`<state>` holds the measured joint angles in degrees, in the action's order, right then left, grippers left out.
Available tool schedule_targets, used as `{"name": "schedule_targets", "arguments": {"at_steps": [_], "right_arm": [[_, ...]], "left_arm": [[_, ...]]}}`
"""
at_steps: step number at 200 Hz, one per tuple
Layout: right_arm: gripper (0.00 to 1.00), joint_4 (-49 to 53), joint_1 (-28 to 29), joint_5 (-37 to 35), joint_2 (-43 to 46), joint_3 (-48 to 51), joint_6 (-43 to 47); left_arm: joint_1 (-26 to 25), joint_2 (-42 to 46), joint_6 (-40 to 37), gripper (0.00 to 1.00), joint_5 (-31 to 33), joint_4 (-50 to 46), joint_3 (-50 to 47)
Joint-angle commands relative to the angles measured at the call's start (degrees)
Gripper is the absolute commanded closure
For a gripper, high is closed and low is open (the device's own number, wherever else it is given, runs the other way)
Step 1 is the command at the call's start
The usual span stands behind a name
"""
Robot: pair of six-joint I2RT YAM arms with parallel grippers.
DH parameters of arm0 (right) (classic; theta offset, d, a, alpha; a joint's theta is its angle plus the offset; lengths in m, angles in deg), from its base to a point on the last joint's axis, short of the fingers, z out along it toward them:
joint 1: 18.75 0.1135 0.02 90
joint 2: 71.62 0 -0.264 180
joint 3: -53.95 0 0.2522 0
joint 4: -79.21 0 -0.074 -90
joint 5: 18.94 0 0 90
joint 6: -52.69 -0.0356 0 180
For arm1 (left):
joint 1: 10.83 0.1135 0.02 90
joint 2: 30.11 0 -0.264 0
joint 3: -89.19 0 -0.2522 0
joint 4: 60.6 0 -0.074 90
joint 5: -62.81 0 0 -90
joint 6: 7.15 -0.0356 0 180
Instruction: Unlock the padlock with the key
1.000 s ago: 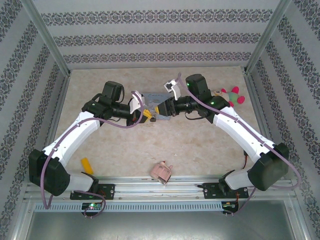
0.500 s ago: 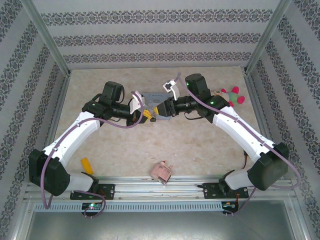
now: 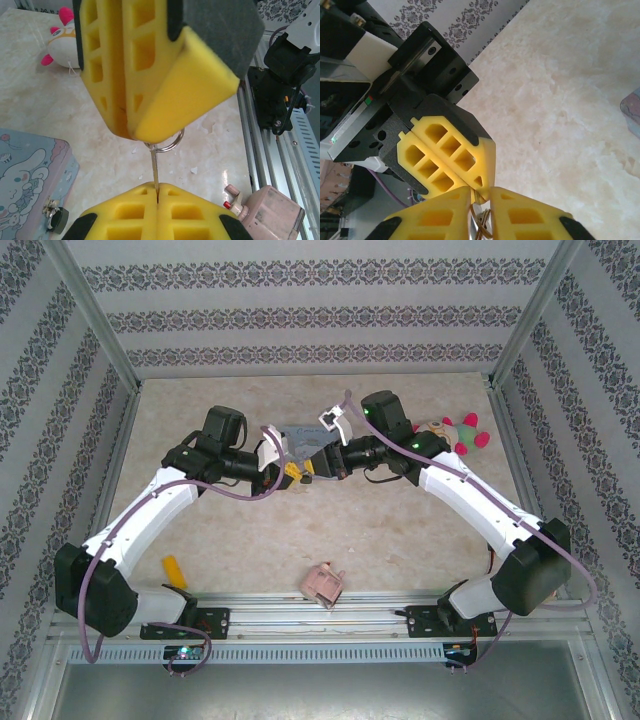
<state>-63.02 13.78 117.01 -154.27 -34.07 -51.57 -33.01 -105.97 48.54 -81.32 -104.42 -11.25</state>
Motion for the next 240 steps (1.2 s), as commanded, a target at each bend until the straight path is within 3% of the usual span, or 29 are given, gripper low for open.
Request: {"name": "schedule_targets", "arguments": {"at_steps": [1, 26, 57, 65, 76, 88, 135, 186, 240], "right_arm": [[0.88, 0.25, 0.60, 0.13, 0.24, -0.76, 1.34], [1.00, -1.98, 0.60, -0.10, 0.79, 0.72, 0.45], [1.00, -7.04, 0.47, -0.40, 2.41, 4.22, -1.55], [1.00, -8.71, 0.35, -0.73, 3.18, 5.39, -2.28], [1.00, -11.34, -0.07, -1.19, 4.15, 7.19, -3.45], [1.00, -14.79, -0.81, -1.72, 5.54, 9.50, -5.21], [1.00, -32.11, -4.52, -4.21, 10.13, 19.70, -14.55], [1.00, -52.54, -6.61, -7.90, 10.53, 27.03, -25.68], [1.00, -66.30, -6.83, -5.23, 5.23, 25.93, -35.24]], "left_arm": [[-0.64, 1.76, -0.68, 1.00, -0.36, 1.28, -0.97], [-0.61, 2.00, 0.72, 1.00, -0.50, 3.07, -1.30], [-0.61, 2.82, 4.68, 0.99, -0.22, 8.47, -3.00], [-0.51, 3.21, 6.41, 0.87, 0.11, 10.23, -3.46], [-0.44, 3.58, 9.11, 0.56, 0.47, 12.88, -4.06], [-0.33, 4.01, 13.43, 0.43, 0.86, 17.32, -5.11], [0.87, 5.47, 38.97, 0.33, 6.83, 41.37, -11.59], [2.55, 2.10, 65.13, 0.31, 7.07, 64.49, -16.74], [2.63, -4.50, 74.99, 0.32, 1.51, 77.16, -16.42]]}}
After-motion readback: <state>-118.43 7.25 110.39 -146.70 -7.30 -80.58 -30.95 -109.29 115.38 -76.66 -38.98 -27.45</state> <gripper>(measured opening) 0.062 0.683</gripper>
